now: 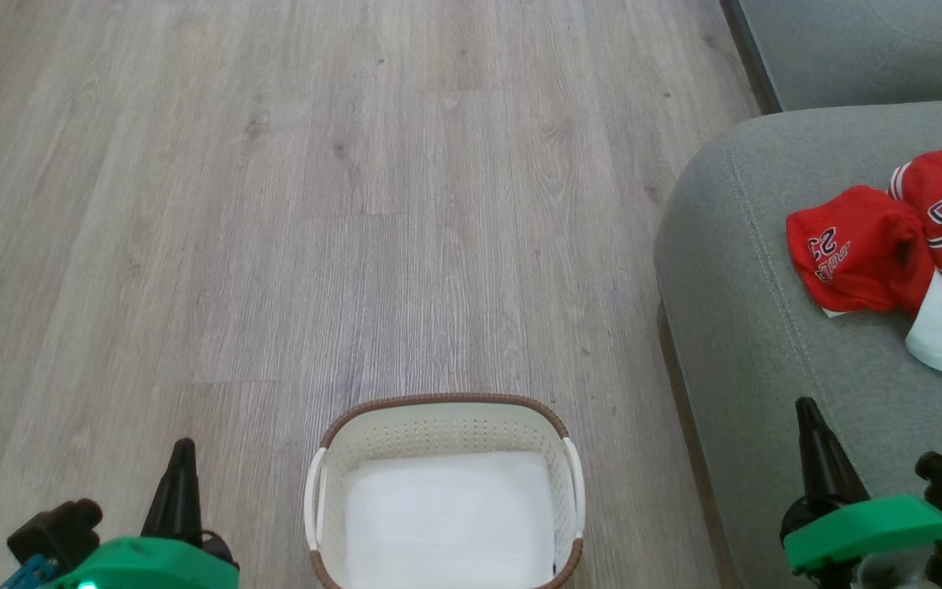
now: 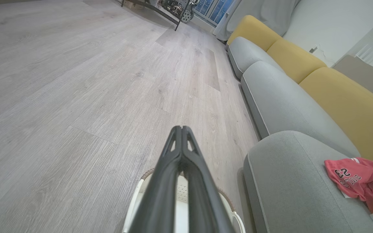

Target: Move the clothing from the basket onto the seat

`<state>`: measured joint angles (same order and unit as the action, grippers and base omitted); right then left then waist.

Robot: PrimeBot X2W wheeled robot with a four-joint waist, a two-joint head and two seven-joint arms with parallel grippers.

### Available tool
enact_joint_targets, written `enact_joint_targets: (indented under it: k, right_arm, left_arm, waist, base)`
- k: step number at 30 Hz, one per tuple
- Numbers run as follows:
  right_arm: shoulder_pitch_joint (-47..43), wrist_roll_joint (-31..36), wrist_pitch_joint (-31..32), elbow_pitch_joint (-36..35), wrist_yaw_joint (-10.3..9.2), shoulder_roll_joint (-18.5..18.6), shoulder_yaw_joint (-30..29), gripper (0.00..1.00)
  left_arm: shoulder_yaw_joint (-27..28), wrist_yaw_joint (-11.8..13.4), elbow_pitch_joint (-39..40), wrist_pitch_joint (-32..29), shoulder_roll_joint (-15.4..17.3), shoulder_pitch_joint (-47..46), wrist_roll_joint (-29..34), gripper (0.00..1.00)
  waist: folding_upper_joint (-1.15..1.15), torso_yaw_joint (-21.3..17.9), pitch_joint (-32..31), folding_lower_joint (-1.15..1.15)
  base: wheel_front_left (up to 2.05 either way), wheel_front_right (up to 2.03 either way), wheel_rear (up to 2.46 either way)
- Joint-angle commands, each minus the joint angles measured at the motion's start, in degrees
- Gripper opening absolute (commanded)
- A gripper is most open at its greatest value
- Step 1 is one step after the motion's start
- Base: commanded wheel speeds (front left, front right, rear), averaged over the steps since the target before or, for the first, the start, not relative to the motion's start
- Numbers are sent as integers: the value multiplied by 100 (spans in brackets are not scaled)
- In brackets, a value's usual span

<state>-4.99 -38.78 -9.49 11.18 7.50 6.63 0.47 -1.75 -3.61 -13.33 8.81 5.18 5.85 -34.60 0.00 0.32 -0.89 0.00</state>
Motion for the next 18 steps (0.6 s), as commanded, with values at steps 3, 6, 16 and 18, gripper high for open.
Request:
enact_joint_targets:
  k: [3, 6, 16, 18]
  right_arm:
    - [318, -282, 84, -151, 0, -8, -31, 0]
    - [345, -458, 131, -136, 0, -17, -48, 0]
    - [433, -1042, 289, -88, 0, -46, -107, 0]
    - [451, -1159, 321, -78, 0, -53, -120, 0]
  left_arm:
    - [137, -59, 153, -74, 19, -356, -286, 0]
    - [161, -70, 145, -124, 10, -384, -471, 0]
    - [239, -107, 120, -288, -18, -480, -1088, 0]
    - [255, -115, 115, -321, -23, -499, -1212, 0]
  waist:
    - [0, -1, 4, 0]
    - [0, -2, 8, 0]
    - [0, -6, 19, 0]
    - [0, -6, 21, 0]
  base:
    - [0, 0, 0]
    - [0, 0, 0]
    - [0, 0, 0]
    - [0, 0, 0]
